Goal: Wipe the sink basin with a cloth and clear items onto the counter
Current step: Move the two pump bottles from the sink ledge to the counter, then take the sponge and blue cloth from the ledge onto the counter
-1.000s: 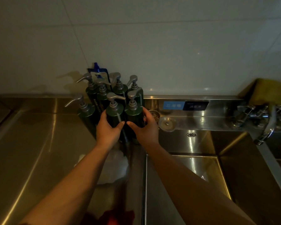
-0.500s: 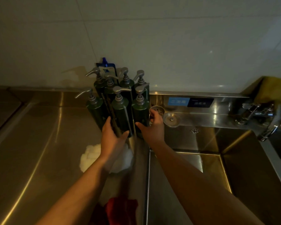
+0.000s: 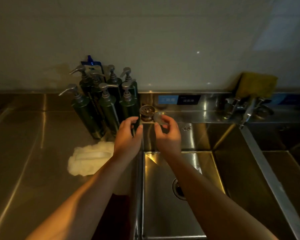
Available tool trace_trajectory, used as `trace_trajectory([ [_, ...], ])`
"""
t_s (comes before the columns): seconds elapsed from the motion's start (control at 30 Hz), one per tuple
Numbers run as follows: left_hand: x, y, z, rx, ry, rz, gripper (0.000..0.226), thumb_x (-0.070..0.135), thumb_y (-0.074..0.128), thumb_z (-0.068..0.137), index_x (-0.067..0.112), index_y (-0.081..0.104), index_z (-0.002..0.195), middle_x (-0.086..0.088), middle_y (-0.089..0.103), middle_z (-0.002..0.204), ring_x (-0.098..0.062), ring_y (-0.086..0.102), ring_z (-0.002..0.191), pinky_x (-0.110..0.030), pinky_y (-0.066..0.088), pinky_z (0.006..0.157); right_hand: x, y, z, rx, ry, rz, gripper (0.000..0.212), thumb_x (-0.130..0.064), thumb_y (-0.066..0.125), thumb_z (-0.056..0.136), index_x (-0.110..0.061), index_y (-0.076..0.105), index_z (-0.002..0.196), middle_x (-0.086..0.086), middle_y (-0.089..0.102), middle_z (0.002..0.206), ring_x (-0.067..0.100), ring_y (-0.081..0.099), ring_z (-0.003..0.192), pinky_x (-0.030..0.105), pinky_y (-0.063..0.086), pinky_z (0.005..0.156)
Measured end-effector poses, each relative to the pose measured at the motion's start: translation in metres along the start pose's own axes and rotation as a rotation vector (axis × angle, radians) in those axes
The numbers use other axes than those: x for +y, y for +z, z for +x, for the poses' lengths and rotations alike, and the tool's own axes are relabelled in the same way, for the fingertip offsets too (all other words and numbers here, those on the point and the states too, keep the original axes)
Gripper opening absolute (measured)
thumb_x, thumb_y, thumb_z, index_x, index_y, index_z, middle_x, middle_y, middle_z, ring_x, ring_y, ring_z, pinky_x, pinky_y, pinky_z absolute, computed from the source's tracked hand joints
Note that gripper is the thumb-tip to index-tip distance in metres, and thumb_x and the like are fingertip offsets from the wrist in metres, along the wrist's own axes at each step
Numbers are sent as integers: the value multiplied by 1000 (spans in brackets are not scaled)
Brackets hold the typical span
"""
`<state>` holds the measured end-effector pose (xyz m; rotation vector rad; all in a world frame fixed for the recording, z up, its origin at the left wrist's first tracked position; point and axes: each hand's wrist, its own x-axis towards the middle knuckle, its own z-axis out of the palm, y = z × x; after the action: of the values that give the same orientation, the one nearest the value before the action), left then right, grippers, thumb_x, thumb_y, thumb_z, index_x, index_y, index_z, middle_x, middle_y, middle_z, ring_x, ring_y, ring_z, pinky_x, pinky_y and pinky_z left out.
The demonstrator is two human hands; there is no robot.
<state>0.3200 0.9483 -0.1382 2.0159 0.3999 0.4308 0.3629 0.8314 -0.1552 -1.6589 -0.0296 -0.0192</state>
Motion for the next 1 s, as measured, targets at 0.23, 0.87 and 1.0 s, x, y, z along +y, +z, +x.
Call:
trace_trajectory([
  [0.23, 60, 71, -30, -163, 81, -53, 27, 27, 55, 92, 30, 53, 118, 7, 53, 120, -10, 53, 108, -35, 46, 94, -3, -108, -25, 137, -102, -18, 18, -18, 60, 89, -28, 59, 104, 0, 58, 108, 3, 58, 91, 13, 47, 72],
  [0.87, 204, 282, -105, -328, 552, 167, 31, 28, 52, 93, 24, 50, 124, 4, 53, 122, -8, 50, 112, -21, 39, 87, -2, -369, 0, 232, -102, -15, 16, -19, 56, 92, -35, 57, 92, 2, 59, 106, -2, 58, 89, 14, 48, 76],
  [1.0, 215, 306, -112, -315, 505, 161, 32, 27, 52, 93, 21, 50, 124, 2, 53, 123, -10, 50, 113, -24, 40, 87, 6, -403, 5, 249, -73, 24, 14, -24, 50, 95, -35, 59, 90, -2, 57, 102, -9, 54, 80, 4, 42, 65],
])
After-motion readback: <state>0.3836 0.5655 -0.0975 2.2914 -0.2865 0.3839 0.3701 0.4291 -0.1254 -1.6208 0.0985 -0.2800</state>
